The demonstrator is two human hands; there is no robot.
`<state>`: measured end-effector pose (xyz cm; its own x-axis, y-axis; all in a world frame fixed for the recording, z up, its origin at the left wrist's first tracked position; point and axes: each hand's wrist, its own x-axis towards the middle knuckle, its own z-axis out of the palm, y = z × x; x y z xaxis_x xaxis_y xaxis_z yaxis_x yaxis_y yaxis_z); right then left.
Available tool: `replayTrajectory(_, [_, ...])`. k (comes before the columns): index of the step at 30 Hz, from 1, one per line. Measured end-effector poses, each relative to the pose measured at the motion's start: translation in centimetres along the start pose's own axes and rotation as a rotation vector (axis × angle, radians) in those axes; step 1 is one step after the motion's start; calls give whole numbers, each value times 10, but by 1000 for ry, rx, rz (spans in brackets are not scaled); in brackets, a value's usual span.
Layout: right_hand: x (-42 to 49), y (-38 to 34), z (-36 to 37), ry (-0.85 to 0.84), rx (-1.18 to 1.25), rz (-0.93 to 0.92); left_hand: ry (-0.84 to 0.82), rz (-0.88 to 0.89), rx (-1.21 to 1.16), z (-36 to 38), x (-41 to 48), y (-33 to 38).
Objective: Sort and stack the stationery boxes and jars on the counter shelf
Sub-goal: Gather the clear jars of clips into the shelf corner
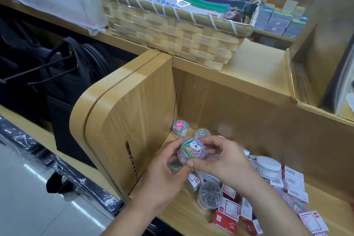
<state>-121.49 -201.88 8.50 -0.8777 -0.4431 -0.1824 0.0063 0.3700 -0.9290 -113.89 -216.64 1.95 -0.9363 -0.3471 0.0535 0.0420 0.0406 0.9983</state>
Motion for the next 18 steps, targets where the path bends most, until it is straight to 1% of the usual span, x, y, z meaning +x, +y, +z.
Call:
replayTrajectory(2, [0, 0, 0, -15, 8, 3, 2, -5, -12, -2, 0, -2])
replayTrajectory(5, [0, 2, 3, 10, -8, -7, -3, 9, 49, -3, 2, -8])
replayTrajectory(9, [-2, 5, 5, 107, -83, -58, 26, 21, 163, -4, 4, -22])
replayTrajectory(13, [-3, 12, 1, 204, -88, -84, 64, -59, 193, -7, 5, -29])
replayTrajectory(16, [-6, 14, 0, 190, -36, -66, 58, -67, 195, -8, 3, -26])
replayTrajectory(18, [-9, 12, 0, 163, -55, -97, 36, -65, 150, -7, 3, -19])
